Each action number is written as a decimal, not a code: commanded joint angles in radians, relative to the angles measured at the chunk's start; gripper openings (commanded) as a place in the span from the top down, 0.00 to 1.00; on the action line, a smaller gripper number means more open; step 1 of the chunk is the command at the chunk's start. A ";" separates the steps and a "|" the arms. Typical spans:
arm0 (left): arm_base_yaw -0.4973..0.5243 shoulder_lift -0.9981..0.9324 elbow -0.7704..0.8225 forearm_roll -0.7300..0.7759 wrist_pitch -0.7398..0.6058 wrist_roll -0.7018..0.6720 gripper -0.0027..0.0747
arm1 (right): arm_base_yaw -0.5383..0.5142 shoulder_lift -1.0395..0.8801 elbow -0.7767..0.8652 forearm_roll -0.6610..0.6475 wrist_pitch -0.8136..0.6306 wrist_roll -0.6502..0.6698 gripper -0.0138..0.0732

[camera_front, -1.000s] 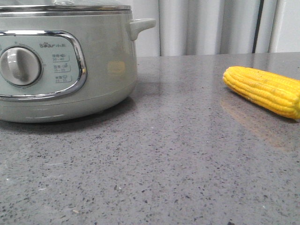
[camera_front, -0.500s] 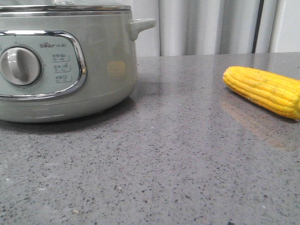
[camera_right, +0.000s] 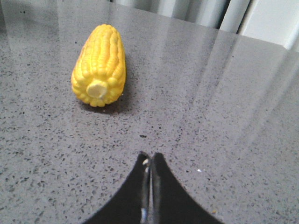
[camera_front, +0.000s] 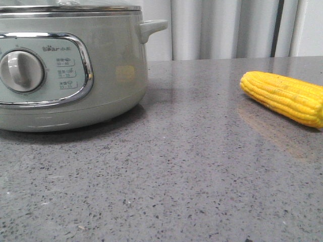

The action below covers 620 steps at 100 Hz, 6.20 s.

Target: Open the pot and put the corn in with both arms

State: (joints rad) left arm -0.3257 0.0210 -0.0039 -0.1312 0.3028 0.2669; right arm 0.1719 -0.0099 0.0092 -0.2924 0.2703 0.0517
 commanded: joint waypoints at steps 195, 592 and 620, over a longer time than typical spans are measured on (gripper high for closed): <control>-0.093 0.961 -0.800 -0.398 -0.380 0.159 0.30 | -0.008 0.434 -0.644 0.321 -0.002 0.025 0.25; 0.421 0.365 -0.541 -0.515 -0.313 0.205 0.47 | 0.030 1.087 -0.905 0.333 0.157 -0.028 0.25; 0.421 0.354 -0.514 -0.512 -0.280 0.205 0.47 | 0.031 1.369 -0.985 0.333 0.253 -0.028 0.26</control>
State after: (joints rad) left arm 0.1037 0.3713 -0.4950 -0.6435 0.0694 0.4739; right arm 0.2017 1.3265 -0.9332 0.0428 0.5284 0.0379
